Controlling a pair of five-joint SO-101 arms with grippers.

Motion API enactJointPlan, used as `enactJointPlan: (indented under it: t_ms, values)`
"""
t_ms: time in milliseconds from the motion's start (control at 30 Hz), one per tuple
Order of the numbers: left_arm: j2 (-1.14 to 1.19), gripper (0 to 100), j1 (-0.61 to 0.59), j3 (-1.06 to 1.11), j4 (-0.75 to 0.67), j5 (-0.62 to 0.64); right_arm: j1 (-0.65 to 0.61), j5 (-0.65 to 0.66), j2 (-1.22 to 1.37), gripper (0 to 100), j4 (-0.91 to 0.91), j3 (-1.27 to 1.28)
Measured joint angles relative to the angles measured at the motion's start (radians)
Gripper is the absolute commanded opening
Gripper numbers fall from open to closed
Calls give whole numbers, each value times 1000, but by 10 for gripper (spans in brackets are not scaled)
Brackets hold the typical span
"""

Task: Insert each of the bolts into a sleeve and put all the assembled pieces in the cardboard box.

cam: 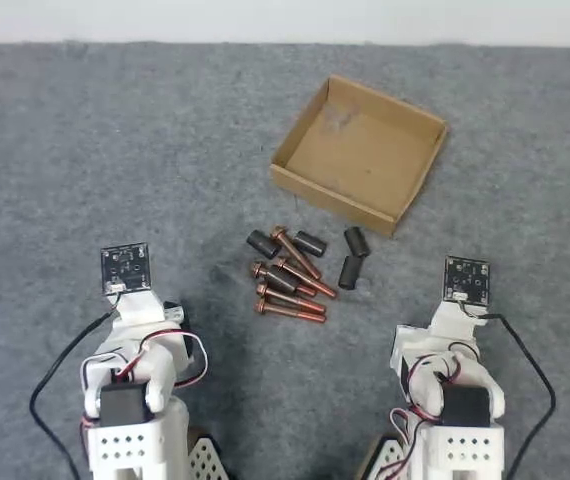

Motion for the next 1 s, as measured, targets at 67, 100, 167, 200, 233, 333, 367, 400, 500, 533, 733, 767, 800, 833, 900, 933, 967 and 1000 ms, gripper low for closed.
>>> enactJointPlan:
  t_ms: [67, 100, 167, 200, 233, 333, 367, 400, 500, 533, 733, 767, 800, 833, 900, 933, 967, 1000]
  values:
    - [0, 16, 0, 0, 0, 0, 0, 0, 0, 8, 0, 0]
    - [0, 16, 0, 0, 0, 0, 0, 0, 0, 8, 0, 0]
    - [0, 16, 0, 0, 0, 0, 0, 0, 0, 8, 0, 0]
    - [0, 17, 0, 0, 0, 0, 0, 0, 0, 8, 0, 0]
    - [0, 17, 2, 0, 3, 0, 0, 0, 0, 8, 0, 0]
    - [0, 18, 0, 0, 9, 0, 0, 0, 0, 8, 0, 0]
    - [0, 19, 0, 0, 9, 0, 0, 0, 0, 7, 0, 0]
    - [0, 19, 0, 0, 9, 0, 0, 0, 0, 7, 0, 0]
    - [0, 19, 0, 0, 5, 0, 0, 0, 0, 7, 0, 0]
    - [0, 19, 0, 0, -8, 0, 0, 0, 0, 7, 0, 0]
    - [0, 19, 0, 0, -144, 0, 0, 0, 0, 9, -12, 0]
    - [0, 19, 0, 0, -181, 0, 0, 0, 0, 9, -29, 0]
    - [0, 19, 0, 0, -221, 0, 0, 0, 0, 9, -44, 0]
    - [0, 19, 0, 0, -262, 0, 0, 0, 0, 9, -58, 0]
    - [0, 19, 0, 0, -328, 0, 0, 0, 0, 9, -81, 0]
    - [0, 19, 0, 0, -339, 0, 0, 0, 0, 9, -92, 0]
    - [0, 19, 0, 0, -344, 0, 0, 0, 0, 9, -104, 0]
    - [0, 19, 0, 0, -347, 0, 0, 0, 0, 9, -118, 0]
